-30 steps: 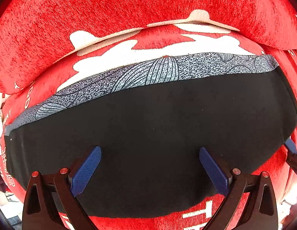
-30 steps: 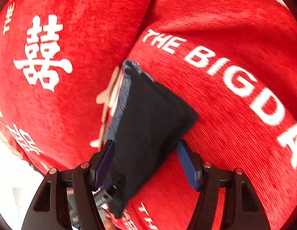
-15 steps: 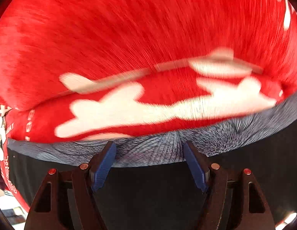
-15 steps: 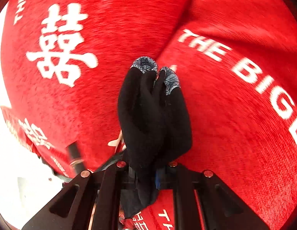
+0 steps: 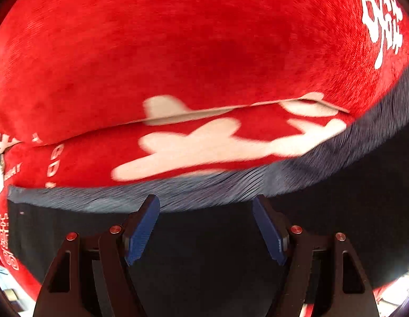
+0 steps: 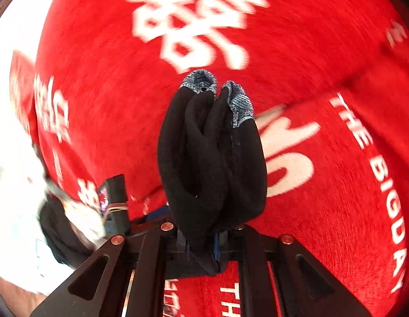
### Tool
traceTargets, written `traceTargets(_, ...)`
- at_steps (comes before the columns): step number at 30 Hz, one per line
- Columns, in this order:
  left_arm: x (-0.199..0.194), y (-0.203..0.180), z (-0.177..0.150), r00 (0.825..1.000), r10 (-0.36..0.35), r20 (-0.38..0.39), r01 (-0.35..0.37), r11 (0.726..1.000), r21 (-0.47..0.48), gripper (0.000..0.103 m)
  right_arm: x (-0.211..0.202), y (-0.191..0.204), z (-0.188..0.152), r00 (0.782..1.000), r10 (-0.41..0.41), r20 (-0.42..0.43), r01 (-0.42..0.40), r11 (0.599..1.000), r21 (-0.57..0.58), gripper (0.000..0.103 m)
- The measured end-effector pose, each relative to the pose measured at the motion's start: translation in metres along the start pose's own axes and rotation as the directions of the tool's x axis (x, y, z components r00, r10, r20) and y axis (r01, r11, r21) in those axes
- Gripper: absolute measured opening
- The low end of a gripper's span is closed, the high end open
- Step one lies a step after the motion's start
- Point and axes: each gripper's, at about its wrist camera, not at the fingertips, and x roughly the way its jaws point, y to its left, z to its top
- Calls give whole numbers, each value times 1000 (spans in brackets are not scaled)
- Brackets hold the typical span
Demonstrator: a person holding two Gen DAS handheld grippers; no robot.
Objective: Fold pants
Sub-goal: 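Grasp the folded trouser end with the right gripper and lift it, then carry the lifted trouser end over onto the trousers and release it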
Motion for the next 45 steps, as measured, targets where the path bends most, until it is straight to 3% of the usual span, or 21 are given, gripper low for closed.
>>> traceTargets(6, -13, 93, -37, 999, 42, -20, -43, 998, -39, 75, 35, 96, -32, 992, -122, -18, 113, 958, -265, 13)
traceTargets(8, -18, 123, -52, 998, 61, -33, -63, 995, -76, 82, 65, 124, -52, 985, -164, -44, 141, 935, -324, 14)
traceTargets(12, -17, 183, -75, 996, 56, -69, -64, 989, -132, 82, 136, 164, -102, 955, -282, -96, 214, 873, -438, 16)
traceTargets(14, -15, 210, -83, 996, 48, -78, -58, 988, -141, 82, 175, 171, -132, 930, -346, -126, 250, 845, -472, 24)
traceTargets(16, -16, 229, -87, 996, 40, -77, -51, 988, -147, 82, 207, 177, -158, 890, -436, -130, 313, 793, -523, 29)
traceTargets(18, -14, 242, -88, 997, 13, -73, -24, 988, -155, 82, 230, 188, -186, 832, -550, -72, 401, 686, -607, 32)
traceTargets(20, -15, 251, -89, 998, -9, -68, -2, 987, -162, 82, 238, 201, -206, 792, -611, -12, 442, 586, -679, 54)
traceTargets(21, -14, 255, -88, 998, -17, -65, 6, 986, -165, 82, 240, 213, -218, 783, -621, 9, 432, 534, -727, 61)
traceTargets(22, -14, 258, -88, 998, -24, -64, 13, 986, -169, 82, 238, 220, -227, 787, -617, 17, 409, 501, -763, 71)
traceTargets(26, -28, 254, -83, 991, -129, -43, 118, 974, -194, 82, 211, 254, -262, 838, -545, -6, 260, 409, -875, 70)
traceTargets(27, -30, 251, -82, 986, -164, -40, 154, 970, -190, 82, 198, 256, -261, 851, -525, -34, 232, 433, -871, 70)
traceTargets(28, -32, 242, -80, 974, -224, -43, 213, 961, -177, 82, 190, 252, -254, 858, -509, -67, 222, 486, -845, 69)
traceTargets(29, -31, 235, -78, 959, -277, -53, 265, 950, -162, 82, 183, 246, -238, 872, -473, -127, 210, 596, -775, 69)
traceTargets(30, -29, 228, -76, 943, -326, -66, 314, 938, -148, 82, 169, 226, -215, 890, -411, -197, 202, 744, -637, 69)
traceTargets(31, -26, 212, -73, 912, -400, -95, 387, 913, -126, 82, 159, 204, -196, 906, -350, -238, 199, 848, -492, 69)
traceTargets(33, -20, 188, -70, 869, -478, -131, 468, 878, -100, 82, 142, 154, -164, 939, -211, -271, 173, 973, -155, 69)
traceTargets(34, -18, 176, -69, 854, -500, -146, 493, 866, -83, 82, 134, 121, -151, 956, -136, -260, 152, 987, 44, 69)
traceTargets(36, -12, 152, -68, 837, -521, -166, 522, 852, -41, 82, 123, 79, -140, 975, -57, -213, 114, 956, 269, 70)
traceTargets(39, -1, 129, -66, 826, -527, -199, 533, 846, -29, 80, 118, 50, -134, 984, -19, -178, 88, 918, 387, 69)
traceTargets(42, 8, 121, -67, 823, -517, -236, 522, 852, -46, 53, 115, 43, -142, 985, -3, -173, 79, 897, 435, 66)
traceTargets(45, 6, 120, -68, 833, -501, -237, 505, 862, -47, 52, 109, 40, -150, 987, 8, -162, 72, 873, 483, 62)
